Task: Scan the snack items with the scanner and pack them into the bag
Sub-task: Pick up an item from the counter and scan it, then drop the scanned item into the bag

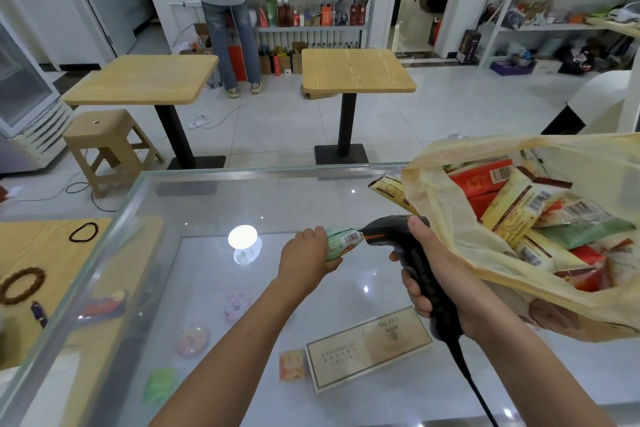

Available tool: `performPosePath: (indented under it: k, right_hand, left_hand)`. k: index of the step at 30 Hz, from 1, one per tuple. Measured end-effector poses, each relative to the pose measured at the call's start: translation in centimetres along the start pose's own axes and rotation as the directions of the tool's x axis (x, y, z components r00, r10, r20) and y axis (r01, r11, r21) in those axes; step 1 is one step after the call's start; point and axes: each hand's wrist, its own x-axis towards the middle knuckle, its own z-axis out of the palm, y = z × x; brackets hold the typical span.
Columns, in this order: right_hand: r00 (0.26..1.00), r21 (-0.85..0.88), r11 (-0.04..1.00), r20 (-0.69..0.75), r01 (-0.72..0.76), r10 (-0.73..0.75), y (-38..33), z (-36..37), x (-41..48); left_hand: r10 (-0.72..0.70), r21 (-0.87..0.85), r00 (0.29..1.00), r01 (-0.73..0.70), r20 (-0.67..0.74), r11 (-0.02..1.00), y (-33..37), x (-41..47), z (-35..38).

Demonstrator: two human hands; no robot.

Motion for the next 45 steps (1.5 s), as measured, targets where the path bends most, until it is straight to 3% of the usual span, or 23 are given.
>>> performPosePath:
  k: [9, 12, 13, 14, 16, 18, 20, 21, 23, 26, 28, 29, 31, 33, 35, 38, 40, 45]
  right_hand:
    - [0.982, -0.126, 0.989, -0.181, -0.071, 0.047, 6.3, -0.2, 3.7]
    - [0.976, -0.25, 0.967, -0.216, -0.059, 0.004, 6.8, -0.5, 4.1]
    - [0.972, -0.367, 0.929, -0.233, -0.048, -0.042, 6.7, -0.6, 4.1]
    - [0.963, -0.535, 0.844, -0.247, -0.039, -0.112, 6.6, -0.8, 3.9]
    - [0.92, -0.848, 0.526, -0.253, -0.061, -0.301, 6.2, -0.9, 3.1]
    - [0.876, -0.964, 0.238, -0.211, -0.115, -0.433, 5.2, -0.8, 1.3]
    - [0.851, -0.982, 0.163, -0.167, -0.098, -0.497, 4.0, -0.7, -0.5]
    - [0.823, -0.978, 0.204, -0.153, -0.046, -0.547, 3.4, -0.9, -1.4]
    - [0.735, -0.913, 0.386, -0.172, 0.13, -0.655, 2.1, -1.8, -3.4]
    - [0.721, -0.57, 0.709, -0.271, 0.414, -0.638, -0.8, -4.2, -5.6]
    - [0.732, -0.362, 0.784, -0.304, 0.504, -0.61, -2.3, -6.5, -6.0]
    - [0.73, -0.309, 0.793, -0.316, 0.525, -0.606, -2.9, -7.7, -6.0]
    - [0.701, -0.233, 0.783, -0.35, 0.577, -0.621, -3.9, -9.8, -6.3]
    - [0.634, -0.181, 0.748, -0.426, 0.638, -0.645, -4.4, -12.0, -7.0]
    - [0.507, -0.178, 0.691, -0.557, 0.7, -0.658, -4.9, -14.6, -7.6]
    - [0.311, -0.227, 0.582, -0.667, 0.781, -0.677, -4.9, -18.0, -7.4]
    - [0.318, -0.32, 0.621, -0.642, 0.715, -0.698, -4.0, -18.8, -6.0]
    - [0.377, -0.517, 0.696, -0.594, 0.499, -0.711, -1.1, -18.5, -1.7]
  left_hand:
    - [-0.081, -0.058, 0.997, 0.082, 0.02, 0.995, 0.8, -3.6, -0.1]
    - [-0.137, -0.147, 0.989, 0.144, 0.058, 0.979, 1.2, -4.6, -0.6]
    - [-0.157, -0.176, 0.986, 0.163, 0.049, 0.971, 1.4, -4.9, -0.8]
    - [-0.172, -0.199, 0.985, 0.173, 0.023, 0.965, 1.7, -5.2, -1.1]
    - [-0.176, -0.242, 0.981, 0.152, -0.079, 0.958, 2.6, -5.8, -1.8]
    - [-0.142, -0.342, 0.971, 0.069, -0.193, 0.937, 3.7, -6.1, -2.9]
    - [-0.083, -0.463, 0.956, -0.061, -0.283, 0.884, 5.3, -5.9, -4.3]
    - [-0.048, -0.5, 0.944, -0.129, -0.325, 0.857, 6.1, -5.8, -5.2]
    - [0.035, -0.491, 0.898, -0.273, -0.439, 0.827, 8.2, -5.2, -6.9]
    - [0.217, -0.285, 0.736, -0.492, -0.642, 0.823, 11.9, -3.9, -8.9]
    - [0.334, -0.119, 0.617, -0.575, -0.713, 0.809, 14.4, -3.0, -9.8]
    - [0.368, -0.078, 0.592, -0.592, -0.717, 0.802, 15.5, -2.6, -10.2]
    - [0.369, -0.124, 0.626, -0.601, -0.687, 0.79, 17.4, -1.9, -11.0]
    - [0.267, -0.336, 0.735, -0.56, -0.623, 0.758, 18.8, -1.7, -11.9]
    - [0.084, -0.586, 0.837, -0.446, -0.541, 0.677, 19.8, -1.3, -12.5]
    - [-0.058, -0.688, 0.917, -0.254, -0.395, 0.679, 20.6, -0.6, -12.1]
    - [-0.095, -0.738, 0.944, -0.181, -0.316, 0.651, 21.0, -0.5, -11.6]
    - [-0.243, -0.85, 0.93, -0.118, -0.276, 0.513, 21.7, -0.9, -11.6]
